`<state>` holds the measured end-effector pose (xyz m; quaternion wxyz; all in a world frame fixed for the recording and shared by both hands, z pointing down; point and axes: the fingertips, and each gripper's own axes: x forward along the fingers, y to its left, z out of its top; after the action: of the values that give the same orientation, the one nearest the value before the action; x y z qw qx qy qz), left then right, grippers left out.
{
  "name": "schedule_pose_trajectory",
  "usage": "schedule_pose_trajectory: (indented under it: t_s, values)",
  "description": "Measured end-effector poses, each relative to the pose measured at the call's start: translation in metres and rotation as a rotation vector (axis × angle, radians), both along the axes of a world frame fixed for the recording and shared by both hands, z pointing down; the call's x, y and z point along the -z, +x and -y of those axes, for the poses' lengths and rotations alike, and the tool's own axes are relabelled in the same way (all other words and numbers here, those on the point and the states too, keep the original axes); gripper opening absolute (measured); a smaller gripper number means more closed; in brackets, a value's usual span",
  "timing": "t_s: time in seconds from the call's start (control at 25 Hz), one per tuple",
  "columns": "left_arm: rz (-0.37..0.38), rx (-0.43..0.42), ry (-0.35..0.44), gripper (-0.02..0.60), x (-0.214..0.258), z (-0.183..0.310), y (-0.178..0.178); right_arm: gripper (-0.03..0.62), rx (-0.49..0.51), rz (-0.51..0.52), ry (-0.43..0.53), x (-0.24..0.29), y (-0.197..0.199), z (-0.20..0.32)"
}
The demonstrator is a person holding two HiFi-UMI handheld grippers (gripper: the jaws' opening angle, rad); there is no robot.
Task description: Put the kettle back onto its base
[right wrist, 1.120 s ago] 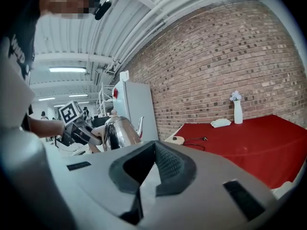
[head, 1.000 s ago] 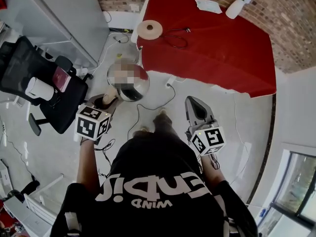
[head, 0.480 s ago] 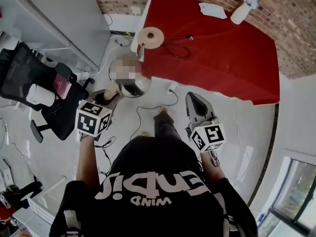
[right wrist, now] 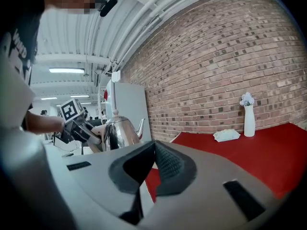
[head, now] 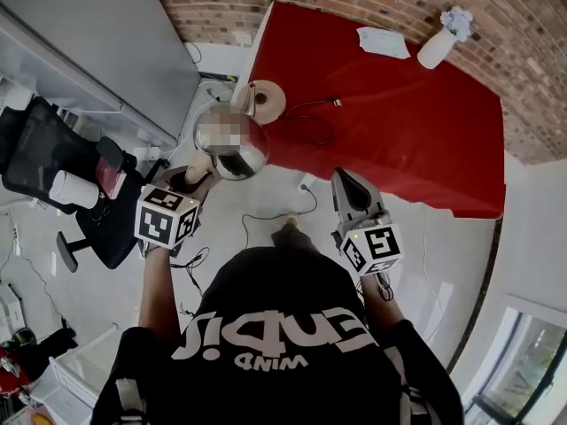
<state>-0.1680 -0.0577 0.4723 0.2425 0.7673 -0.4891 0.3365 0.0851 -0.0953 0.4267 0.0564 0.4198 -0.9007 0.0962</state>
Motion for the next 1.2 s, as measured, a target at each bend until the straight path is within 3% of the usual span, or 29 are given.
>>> schedule_pose_trajectory:
  t_s: [0.32,0.76,1.2]
  values:
    - [-0.004,0.044,0.014,0.092,0.004,0.055,0.008,0.021,0.042,0.004,0.005,0.002,0.004,0.046]
    - [0.012,-0.007,0.030,0.092,0.009,0.117,-0.003,0.020,-0.008,0.010,0.002,0.002,-0.008,0.091]
    - [-0.001,-0.045,0.000,0.092,-0.018,0.177,-0.009,0.020,-0.050,-0.002,-0.019,-0.004,-0.022,0.116]
